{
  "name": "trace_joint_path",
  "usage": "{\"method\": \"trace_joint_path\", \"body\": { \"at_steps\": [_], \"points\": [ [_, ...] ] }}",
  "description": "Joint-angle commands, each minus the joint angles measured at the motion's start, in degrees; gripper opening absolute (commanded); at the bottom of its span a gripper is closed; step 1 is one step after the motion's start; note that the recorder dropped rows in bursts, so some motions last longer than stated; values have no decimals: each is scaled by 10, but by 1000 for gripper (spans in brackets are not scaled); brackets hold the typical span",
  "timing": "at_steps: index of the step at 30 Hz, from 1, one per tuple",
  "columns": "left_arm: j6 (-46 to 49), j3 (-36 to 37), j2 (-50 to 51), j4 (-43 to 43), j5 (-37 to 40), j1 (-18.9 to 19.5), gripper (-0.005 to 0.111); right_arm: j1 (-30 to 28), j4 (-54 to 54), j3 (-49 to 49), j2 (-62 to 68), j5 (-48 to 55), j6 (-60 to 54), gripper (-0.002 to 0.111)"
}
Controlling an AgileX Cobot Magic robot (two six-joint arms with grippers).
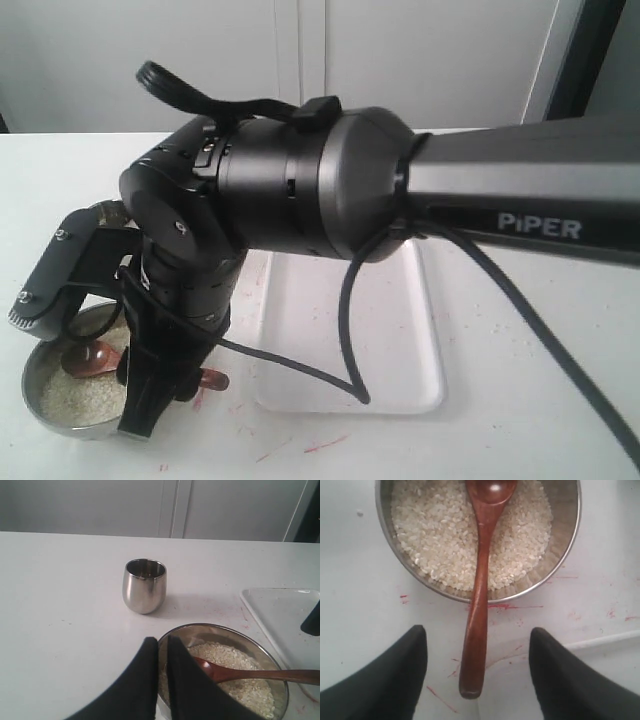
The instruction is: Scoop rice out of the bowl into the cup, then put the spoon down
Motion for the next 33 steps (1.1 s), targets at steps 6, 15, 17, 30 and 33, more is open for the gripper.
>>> {"method": "trace_joint_path", "body": {
  "at_steps": [6,15,17,30,33],
  "points": [
    [-1,-2,-2,-5,2,-1,14,-29,19,-22,26,42,13,57],
    [-1,-2,-2,-5,2,-1,14,-34,78,-22,45,44,-6,57],
    [-1,-2,-2,-5,2,-1,14,-34,79,-22,52,46,-6,57],
    [-1,-2,-2,-5,2,-1,14,-34,75,-22,56,35,-6,51],
    [-1,-2,-2,-5,2,-1,14,-34,75,-22,56,41,-6,46]
  ]
}}
